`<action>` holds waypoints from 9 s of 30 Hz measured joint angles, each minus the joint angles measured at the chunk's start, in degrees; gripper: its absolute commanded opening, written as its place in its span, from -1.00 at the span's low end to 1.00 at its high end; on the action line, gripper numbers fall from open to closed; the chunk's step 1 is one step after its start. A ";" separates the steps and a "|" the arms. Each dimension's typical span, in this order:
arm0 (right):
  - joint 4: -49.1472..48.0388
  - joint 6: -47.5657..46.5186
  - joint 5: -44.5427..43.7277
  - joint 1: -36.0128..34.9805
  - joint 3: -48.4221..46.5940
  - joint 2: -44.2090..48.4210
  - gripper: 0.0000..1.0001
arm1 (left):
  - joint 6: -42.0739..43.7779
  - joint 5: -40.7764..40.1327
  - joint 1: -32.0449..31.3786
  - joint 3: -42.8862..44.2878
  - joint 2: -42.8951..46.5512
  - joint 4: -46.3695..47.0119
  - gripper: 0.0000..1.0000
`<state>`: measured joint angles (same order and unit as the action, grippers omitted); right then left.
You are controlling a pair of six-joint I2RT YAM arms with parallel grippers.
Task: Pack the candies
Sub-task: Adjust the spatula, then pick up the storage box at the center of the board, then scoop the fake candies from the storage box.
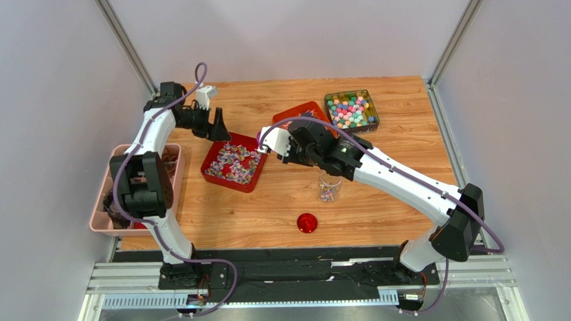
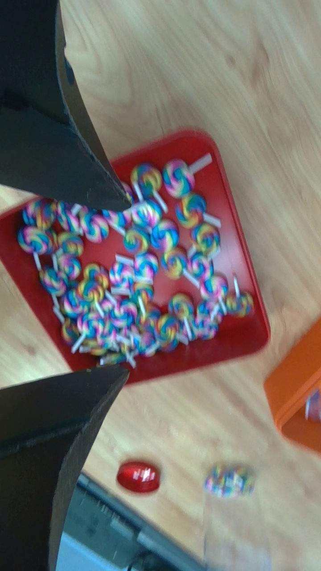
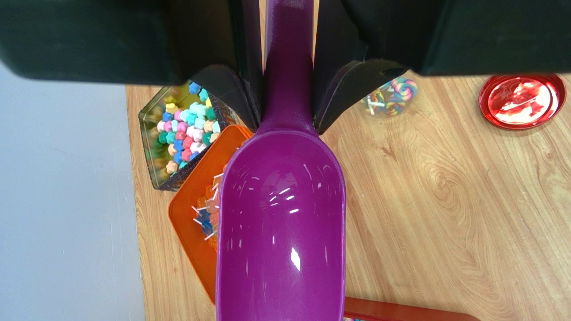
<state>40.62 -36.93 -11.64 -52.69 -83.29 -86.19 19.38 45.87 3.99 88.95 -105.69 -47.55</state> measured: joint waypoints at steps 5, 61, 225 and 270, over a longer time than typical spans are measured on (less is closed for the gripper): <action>0.04 -0.02 -0.33 0.00 0.00 -0.02 -1.00 | -1.25 -8.81 0.00 -0.79 -0.09 5.03 0.24; 5.18 -5.44 -4.35 -2.64 -5.75 -7.54 -1.00 | 2.86 -36.63 -6.82 -3.67 -11.21 9.40 -1.00; 34.07 0.44 -26.47 -14.99 -51.10 -56.98 -1.00 | -10.49 -50.36 -15.85 -13.70 5.81 8.76 -1.00; 20.00 12.28 -3.78 -9.55 -43.91 -49.29 -1.00 | -12.46 -43.34 -15.43 -15.21 5.27 11.91 -1.00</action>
<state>60.62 -24.64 -15.42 -62.24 -127.20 -135.48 6.92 2.52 -11.44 73.73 -100.42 -35.64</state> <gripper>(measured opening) 0.304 0.017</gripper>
